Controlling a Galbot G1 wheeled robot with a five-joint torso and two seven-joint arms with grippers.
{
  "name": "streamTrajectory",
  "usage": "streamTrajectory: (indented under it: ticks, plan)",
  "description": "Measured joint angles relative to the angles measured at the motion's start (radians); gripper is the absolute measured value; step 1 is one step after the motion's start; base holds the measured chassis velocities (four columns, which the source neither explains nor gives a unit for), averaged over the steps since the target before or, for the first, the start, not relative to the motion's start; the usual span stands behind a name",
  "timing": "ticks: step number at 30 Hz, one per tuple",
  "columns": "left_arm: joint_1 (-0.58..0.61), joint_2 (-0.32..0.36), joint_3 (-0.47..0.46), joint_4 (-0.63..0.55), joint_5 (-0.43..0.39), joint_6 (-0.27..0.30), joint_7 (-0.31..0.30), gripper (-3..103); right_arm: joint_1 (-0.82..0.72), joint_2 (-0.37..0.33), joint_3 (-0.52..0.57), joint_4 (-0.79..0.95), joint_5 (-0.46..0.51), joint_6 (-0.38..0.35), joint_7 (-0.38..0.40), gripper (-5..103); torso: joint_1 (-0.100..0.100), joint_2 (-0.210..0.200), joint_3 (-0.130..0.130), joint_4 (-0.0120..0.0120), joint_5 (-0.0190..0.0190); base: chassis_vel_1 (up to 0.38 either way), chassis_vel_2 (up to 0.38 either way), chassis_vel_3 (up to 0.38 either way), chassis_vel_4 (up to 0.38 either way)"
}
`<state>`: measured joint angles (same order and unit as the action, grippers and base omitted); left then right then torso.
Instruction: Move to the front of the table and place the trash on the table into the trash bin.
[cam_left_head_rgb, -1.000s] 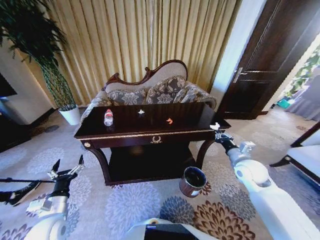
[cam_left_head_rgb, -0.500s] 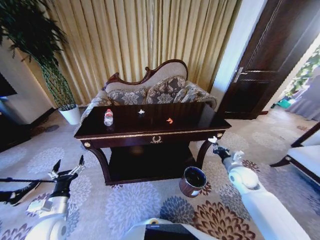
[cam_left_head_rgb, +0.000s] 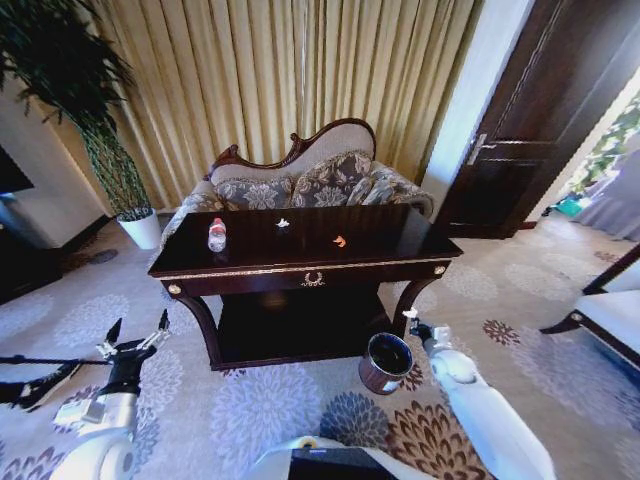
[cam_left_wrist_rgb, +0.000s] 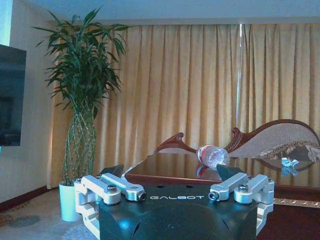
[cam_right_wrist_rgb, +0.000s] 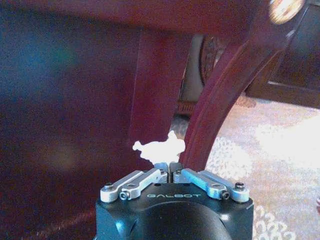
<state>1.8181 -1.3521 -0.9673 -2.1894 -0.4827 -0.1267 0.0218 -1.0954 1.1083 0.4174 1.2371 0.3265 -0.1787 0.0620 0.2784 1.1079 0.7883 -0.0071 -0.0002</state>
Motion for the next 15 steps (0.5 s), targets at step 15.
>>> streamTrajectory:
  ticks: [15]
  plan:
    - [0.016, -0.019, -0.012, 0.002, -0.004, -0.013, 0.000, 100, 0.142, 0.086, -0.014, -0.312, -0.158, 0.068, -0.005, 1, 0.000, 0.000, 0.000, -0.0002, 0.0000, 0.000, 0.000, 0.000, 0.000]
